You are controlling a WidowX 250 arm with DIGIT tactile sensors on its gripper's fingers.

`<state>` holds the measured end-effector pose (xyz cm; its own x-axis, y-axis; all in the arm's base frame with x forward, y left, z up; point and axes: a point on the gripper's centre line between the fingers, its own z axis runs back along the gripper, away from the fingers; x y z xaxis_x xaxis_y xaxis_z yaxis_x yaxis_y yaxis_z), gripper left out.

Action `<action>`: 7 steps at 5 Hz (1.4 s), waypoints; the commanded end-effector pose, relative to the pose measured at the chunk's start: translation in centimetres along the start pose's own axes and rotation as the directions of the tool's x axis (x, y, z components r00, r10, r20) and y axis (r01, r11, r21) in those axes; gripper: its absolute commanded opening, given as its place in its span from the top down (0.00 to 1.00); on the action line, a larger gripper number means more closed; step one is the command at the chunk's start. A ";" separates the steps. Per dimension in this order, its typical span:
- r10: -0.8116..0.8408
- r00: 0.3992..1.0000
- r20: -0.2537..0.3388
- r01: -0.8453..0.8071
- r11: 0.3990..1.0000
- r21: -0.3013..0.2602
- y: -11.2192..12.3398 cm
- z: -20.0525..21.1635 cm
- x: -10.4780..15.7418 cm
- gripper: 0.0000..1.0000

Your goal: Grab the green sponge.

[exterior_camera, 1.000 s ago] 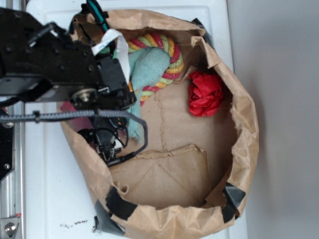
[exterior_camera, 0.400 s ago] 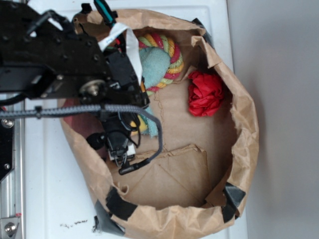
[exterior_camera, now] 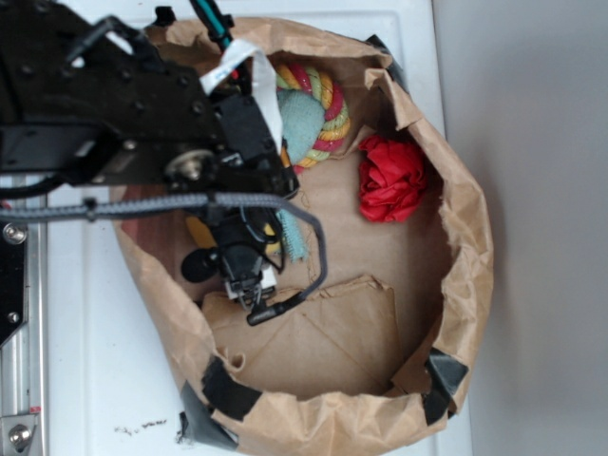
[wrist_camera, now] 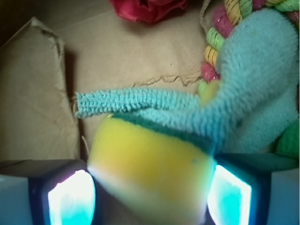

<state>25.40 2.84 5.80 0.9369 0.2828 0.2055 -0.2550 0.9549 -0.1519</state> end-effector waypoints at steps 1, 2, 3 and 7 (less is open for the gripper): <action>-0.011 0.999 0.036 0.009 0.999 0.040 0.0 -0.5 1.0 0.00; -0.012 0.999 0.051 0.010 0.999 0.035 0.3 -0.2 0.6 0.87; -0.005 0.998 0.058 0.003 0.999 0.036 0.6 0.1 0.3 1.00; -0.300 0.949 0.099 0.305 0.951 -0.041 0.4 5.5 1.0 1.00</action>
<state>24.43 3.19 9.76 0.9583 -0.0219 0.2850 0.0629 0.9888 -0.1355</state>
